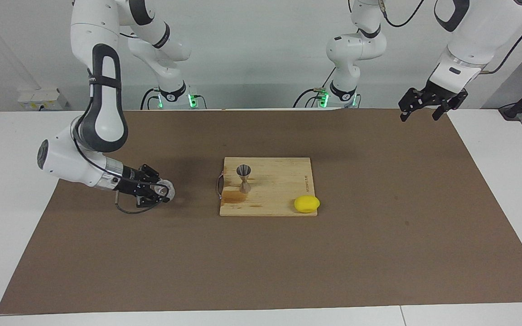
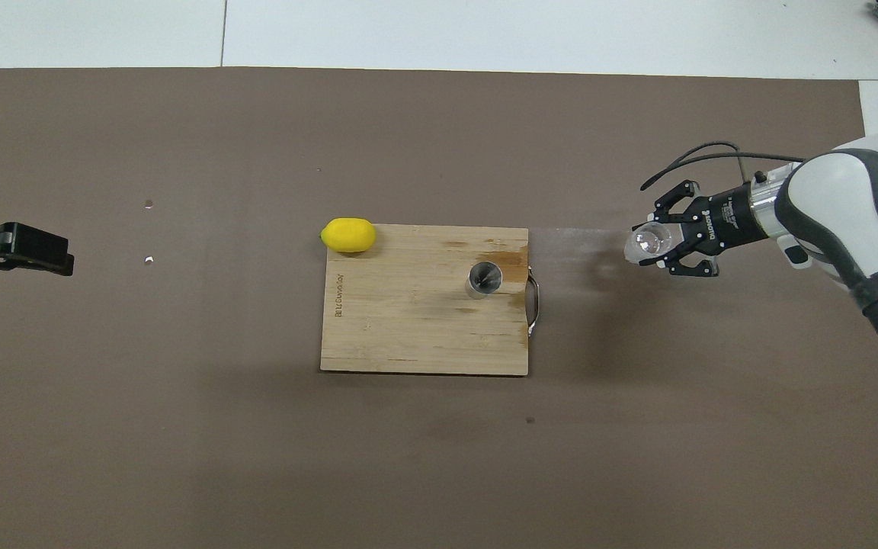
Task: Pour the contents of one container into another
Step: 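Lift the clear glass with the right gripper and move it over the metal cup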
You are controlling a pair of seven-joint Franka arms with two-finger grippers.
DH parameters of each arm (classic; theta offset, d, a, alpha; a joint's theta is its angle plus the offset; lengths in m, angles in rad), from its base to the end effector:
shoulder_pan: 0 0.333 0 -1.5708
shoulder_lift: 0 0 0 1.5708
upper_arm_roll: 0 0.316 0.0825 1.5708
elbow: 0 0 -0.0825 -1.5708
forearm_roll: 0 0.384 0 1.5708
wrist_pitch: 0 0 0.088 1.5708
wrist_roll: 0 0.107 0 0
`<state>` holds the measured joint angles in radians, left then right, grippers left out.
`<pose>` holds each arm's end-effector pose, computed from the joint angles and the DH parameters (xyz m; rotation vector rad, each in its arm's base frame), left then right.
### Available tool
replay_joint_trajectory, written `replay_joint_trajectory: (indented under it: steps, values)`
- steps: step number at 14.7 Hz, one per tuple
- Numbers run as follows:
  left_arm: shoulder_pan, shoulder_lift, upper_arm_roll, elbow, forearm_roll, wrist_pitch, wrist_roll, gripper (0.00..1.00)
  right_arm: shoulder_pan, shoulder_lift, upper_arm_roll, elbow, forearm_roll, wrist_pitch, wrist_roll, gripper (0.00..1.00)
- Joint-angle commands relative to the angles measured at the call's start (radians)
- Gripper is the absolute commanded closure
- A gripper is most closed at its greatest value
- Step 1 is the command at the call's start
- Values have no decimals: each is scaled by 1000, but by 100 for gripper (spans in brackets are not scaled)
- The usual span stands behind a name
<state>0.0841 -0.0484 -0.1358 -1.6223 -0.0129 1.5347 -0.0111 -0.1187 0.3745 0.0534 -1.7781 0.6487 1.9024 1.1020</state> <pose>0.5344 -0.0309 0.6233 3.1352 -0.0635 -0.0624 0.6269 0.0004 0.3428 -1.9716 1.7751 0.6986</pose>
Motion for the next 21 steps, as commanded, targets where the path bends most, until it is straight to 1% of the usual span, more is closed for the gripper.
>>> replay_joint_trajectory:
  steps: [1, 4, 6, 10, 14, 16, 18, 21]
  values:
    - [3, -28, -2, -27, -12, 4, 8, 0, 59, -42, -3, -14, 14, 46, 93, 100]
    - [14, -28, -1, -27, -12, 4, 8, 0, 137, -52, -7, 5, 6, 75, 179, 100]
    - [16, -28, -2, -27, -12, 4, 8, 0, 169, -54, -7, 20, -9, 82, 222, 100]
    - [13, -28, -2, -27, -12, 4, 8, 0, 247, -62, -7, 46, -101, 90, 259, 100]
    - [13, -28, -2, -27, -12, 4, 8, 0, 298, -75, -4, 49, -155, 87, 252, 100]
    - [13, -28, -2, -27, -12, 4, 8, 0, 307, -85, -1, 52, -181, 81, 251, 100]
    - [13, -28, -2, -28, -12, 4, 8, 0, 314, -83, 2, 61, -202, 73, 251, 100]
    - [13, -28, -2, -27, -12, 4, 8, 0, 350, -82, 0, 81, -227, 69, 268, 100]
